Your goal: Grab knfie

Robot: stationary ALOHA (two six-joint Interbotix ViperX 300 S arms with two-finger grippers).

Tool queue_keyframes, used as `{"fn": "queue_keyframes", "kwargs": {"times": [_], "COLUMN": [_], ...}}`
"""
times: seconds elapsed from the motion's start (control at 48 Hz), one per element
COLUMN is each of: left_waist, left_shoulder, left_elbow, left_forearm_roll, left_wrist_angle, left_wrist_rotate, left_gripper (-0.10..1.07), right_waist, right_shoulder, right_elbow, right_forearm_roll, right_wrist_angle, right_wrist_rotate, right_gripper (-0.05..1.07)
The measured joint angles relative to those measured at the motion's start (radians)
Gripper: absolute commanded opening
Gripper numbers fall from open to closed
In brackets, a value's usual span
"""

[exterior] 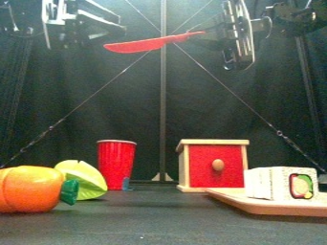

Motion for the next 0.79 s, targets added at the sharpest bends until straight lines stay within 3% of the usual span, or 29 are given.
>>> {"fn": "queue_keyframes", "kwargs": {"times": [0.396, 0.604, 0.792], "left_waist": [0.017, 0.043, 0.064], "left_shoulder": [0.181, 0.213, 0.219], "left_elbow": [-0.074, -0.080, -0.080], "left_forearm_roll": [-0.025, -0.101, -0.118], "left_wrist_angle": [-0.245, -0.275, -0.282], "left_wrist_rotate": [0.137, 0.175, 0.176], "left_gripper": [0.97, 0.97, 0.96], "right_waist": [-0.002, 0.002, 0.002], "right_shoulder": [0.002, 0.002, 0.003], "right_elbow": [0.006, 0.015, 0.017], "right_forearm_roll": [0.000, 0.000, -0.002], "right_wrist_angle": [-0.020, -0.032, -0.035], "right_wrist_rotate": [-0.003, -0.005, -0.005], "right_gripper": [0.21, 0.21, 0.21]}}
